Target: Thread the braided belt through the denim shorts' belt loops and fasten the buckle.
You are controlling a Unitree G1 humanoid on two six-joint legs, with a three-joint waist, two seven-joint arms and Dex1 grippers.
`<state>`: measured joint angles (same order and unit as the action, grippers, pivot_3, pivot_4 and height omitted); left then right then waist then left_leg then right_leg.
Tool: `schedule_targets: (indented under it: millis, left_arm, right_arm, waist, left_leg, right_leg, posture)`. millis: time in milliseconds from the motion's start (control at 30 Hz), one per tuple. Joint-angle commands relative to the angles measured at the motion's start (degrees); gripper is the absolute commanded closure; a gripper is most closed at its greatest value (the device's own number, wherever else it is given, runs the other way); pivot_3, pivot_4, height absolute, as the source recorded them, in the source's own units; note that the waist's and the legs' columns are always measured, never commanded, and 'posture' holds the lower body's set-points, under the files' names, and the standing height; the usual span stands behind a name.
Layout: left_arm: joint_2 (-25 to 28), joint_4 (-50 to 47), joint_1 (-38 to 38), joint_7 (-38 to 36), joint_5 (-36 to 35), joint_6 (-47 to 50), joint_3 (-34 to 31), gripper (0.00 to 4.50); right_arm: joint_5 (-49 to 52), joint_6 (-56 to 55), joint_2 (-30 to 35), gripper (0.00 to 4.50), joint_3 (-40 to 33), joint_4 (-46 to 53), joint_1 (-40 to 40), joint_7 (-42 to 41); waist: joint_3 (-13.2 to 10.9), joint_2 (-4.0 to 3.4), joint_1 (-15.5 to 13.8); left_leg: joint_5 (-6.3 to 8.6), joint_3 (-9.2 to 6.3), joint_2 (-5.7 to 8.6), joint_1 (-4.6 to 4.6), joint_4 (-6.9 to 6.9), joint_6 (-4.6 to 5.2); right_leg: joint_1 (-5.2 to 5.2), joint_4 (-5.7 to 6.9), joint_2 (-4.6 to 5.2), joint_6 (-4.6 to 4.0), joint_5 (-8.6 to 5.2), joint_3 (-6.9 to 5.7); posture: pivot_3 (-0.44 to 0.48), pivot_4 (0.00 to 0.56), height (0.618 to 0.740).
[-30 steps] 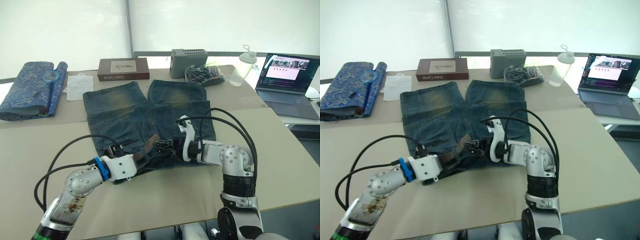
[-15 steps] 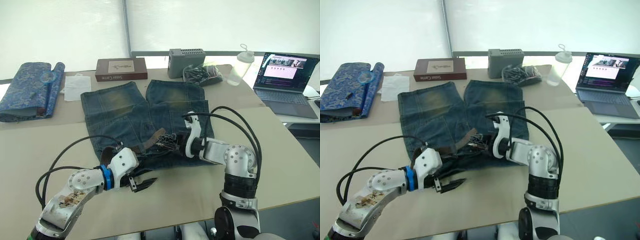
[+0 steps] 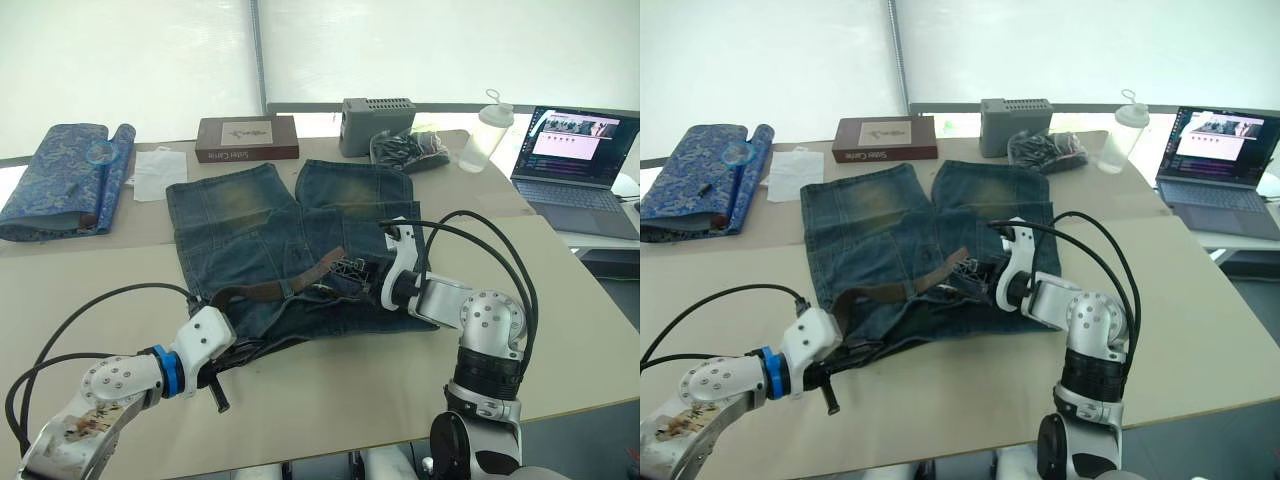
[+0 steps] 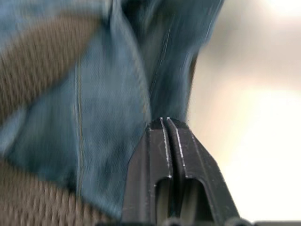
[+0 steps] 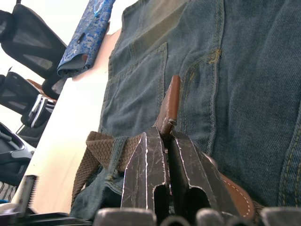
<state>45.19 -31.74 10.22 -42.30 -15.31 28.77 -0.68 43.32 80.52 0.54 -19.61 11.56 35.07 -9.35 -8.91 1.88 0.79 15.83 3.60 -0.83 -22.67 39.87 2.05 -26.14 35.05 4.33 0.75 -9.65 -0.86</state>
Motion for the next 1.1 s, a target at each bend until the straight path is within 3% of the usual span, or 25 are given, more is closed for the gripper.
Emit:
schedule_targets:
  millis: [33,300,600,733,833,933,1033,1100]
  left_arm:
    - [1.3,5.2,2.2,0.9,6.8,-5.1,3.5,4.46]
    - [4.4,12.5,5.2,0.4,12.4,-12.4,3.2,4.46]
    - [4.5,13.2,7.0,-5.0,7.0,-19.1,0.2,4.46]
    - [6.1,17.2,7.7,-5.5,10.4,-24.8,-0.4,4.46]
    - [8.0,21.8,7.0,-5.1,13.1,-29.5,-1.3,4.46]
    - [9.9,27.1,5.2,-5.1,13.3,-34.1,-3.4,4.46]
    - [10.6,29.5,4.0,-6.3,10.6,-36.6,-5.8,4.46]
    - [9.7,27.6,3.9,-8.7,4.7,-33.7,-8.0,4.46]
  right_arm:
    - [1.4,-1.6,1.3,4.5,-1.8,2.3,1.3,0.4]
    - [-0.9,-4.6,10.4,4.5,-1.7,4.3,1.2,0.2]
    - [5.8,3.2,16.0,4.5,-6.3,7.8,2.2,-0.7]
    - [6.9,6.4,20.7,4.5,-6.1,9.8,0.2,-2.0]
    - [7.5,8.0,19.6,4.5,-6.9,10.3,0.1,-1.2]
    - [8.1,10.2,14.3,4.5,-8.7,11.2,0.7,1.1]
    - [8.9,11.9,6.3,4.5,-11.2,12.1,1.0,4.7]
    - [9.5,12.0,1.9,4.5,-12.2,12.3,1.0,7.4]
  waist:
    - [0.0,-0.04,-0.1]
    - [0.4,-0.69,0.1]
    - [0.6,-1.01,0.5]
    - [0.6,-1.01,0.3]
    - [0.6,-1.01,0.4]
    - [0.6,-1.04,0.5]
    - [0.6,-1.06,0.7]
    - [0.6,-1.07,0.9]
  left_leg:
    - [0.0,0.0,-0.01,0.0,-0.01,0.0]
    - [0.01,0.08,-0.06,0.39,-0.2,0.0]
    - [0.0,0.11,-0.13,0.55,-0.5,0.0]
    - [0.01,0.13,-0.08,0.51,-0.57,0.0]
    - [0.01,0.17,-0.07,0.52,-0.57,0.0]
    - [0.0,0.17,-0.13,0.63,-0.59,0.0]
    - [0.0,0.16,-0.25,0.7,-0.7,0.0]
    - [0.0,0.16,-0.26,0.69,-0.82,0.0]
  right_leg:
    - [0.0,-0.01,0.0,0.0,0.0,-0.01]
    - [0.19,0.01,0.0,-0.11,-0.17,0.07]
    - [0.17,0.02,-0.17,-0.2,-0.31,0.2]
    - [0.13,-0.02,-0.06,-0.15,-0.35,0.2]
    - [0.15,-0.04,-0.02,-0.12,-0.36,0.22]
    - [0.16,0.02,-0.11,0.2,-0.6,0.25]
    - [0.11,0.08,-0.3,0.11,-0.64,0.26]
    - [0.03,0.11,-0.33,0.05,-0.67,0.3]
  posture:
    - [0.0,0.15,0.74]
    - [0.0,0.15,0.74]
    - [0.0,0.15,0.74]
    - [0.0,0.15,0.74]
    - [0.0,0.15,0.74]
    - [0.0,0.15,0.74]
    - [0.0,0.15,0.74]
    - [0.0,0.15,0.74]
